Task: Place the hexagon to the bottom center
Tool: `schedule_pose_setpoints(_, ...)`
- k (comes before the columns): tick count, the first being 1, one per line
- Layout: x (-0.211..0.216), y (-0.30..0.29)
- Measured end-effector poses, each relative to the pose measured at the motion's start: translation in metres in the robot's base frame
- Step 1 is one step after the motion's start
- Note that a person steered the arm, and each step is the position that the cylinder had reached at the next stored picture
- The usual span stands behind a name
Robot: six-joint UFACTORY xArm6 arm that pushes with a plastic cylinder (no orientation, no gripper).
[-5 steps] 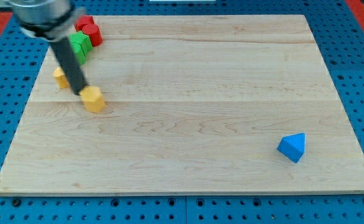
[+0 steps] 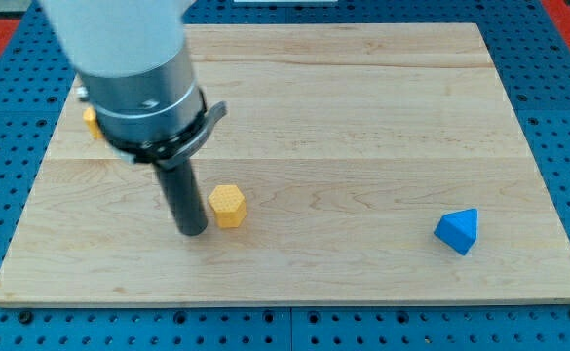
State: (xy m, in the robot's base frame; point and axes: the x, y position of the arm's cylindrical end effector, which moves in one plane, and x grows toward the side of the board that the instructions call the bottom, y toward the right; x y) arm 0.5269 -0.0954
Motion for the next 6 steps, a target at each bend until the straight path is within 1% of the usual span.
schedule_pose_setpoints(1, -0.024, 0.040)
schedule_pose_setpoints(2, -0.042, 0.059)
schedule_pose_setpoints(3, -0.045, 0.029)
schedule_pose_setpoints(4, -0.038, -0.022)
schedule_pose_setpoints(5, -0.030, 0.019)
schedule_pose_setpoints(6, -0.057, 0.081)
